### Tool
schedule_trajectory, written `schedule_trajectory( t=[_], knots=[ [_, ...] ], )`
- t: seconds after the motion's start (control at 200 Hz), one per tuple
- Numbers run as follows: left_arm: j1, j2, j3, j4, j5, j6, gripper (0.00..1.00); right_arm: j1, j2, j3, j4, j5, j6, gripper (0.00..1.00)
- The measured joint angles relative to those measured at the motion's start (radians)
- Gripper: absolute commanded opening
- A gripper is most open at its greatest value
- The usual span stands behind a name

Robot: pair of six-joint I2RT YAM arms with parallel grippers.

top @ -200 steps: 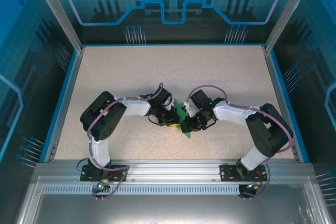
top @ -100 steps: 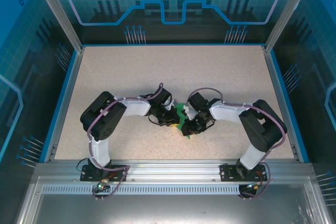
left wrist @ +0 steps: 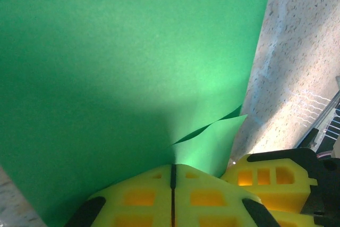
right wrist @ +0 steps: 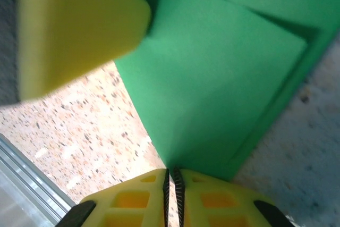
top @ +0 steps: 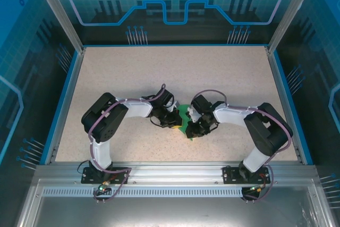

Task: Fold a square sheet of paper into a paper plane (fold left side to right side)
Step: Third fold the triangle at the center of the table.

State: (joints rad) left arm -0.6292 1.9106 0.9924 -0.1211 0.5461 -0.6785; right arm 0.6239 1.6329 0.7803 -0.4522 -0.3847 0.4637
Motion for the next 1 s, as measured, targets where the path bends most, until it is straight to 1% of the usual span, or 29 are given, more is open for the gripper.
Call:
schedule_trajectory(
  t=[0.11,0.19,0.37,0.46,0.535,0.62,0.75,0.945,1.0],
  knots=[
    [0.0,0.0,0.001,-0.001,0.0,0.0,0.07,0.0,-0.042,-0.04,-0.005,0.011,0.019,0.13],
    [0.0,0.001,0.002,-0.002,0.0,0.0,0.07,0.0,-0.07,-0.064,-0.016,0.018,0.031,0.11],
    [0.001,0.002,0.006,-0.006,0.0,0.0,0.08,0.0,-0.155,-0.083,-0.089,0.029,0.035,0.09],
    [0.001,0.002,0.008,-0.008,0.0,0.0,0.08,0.0,-0.231,-0.078,-0.092,0.034,0.039,0.05],
    [0.0,0.002,0.011,-0.013,0.0,0.0,0.08,-0.001,-0.257,-0.065,-0.068,0.025,0.056,0.01],
    [0.0,0.002,0.017,-0.02,-0.005,0.0,0.08,-0.001,-0.224,-0.045,-0.021,-0.001,0.07,0.0],
    [-0.002,0.006,0.028,-0.032,-0.013,0.0,0.08,-0.001,-0.113,-0.019,0.036,-0.016,0.085,0.0],
    [-0.004,0.006,0.034,-0.04,-0.019,0.0,0.09,-0.002,-0.006,-0.013,0.054,-0.012,0.091,0.0],
    [-0.004,0.006,0.038,-0.047,-0.021,0.0,0.11,-0.008,0.0,-0.013,0.054,-0.017,0.094,0.0]
  ],
)
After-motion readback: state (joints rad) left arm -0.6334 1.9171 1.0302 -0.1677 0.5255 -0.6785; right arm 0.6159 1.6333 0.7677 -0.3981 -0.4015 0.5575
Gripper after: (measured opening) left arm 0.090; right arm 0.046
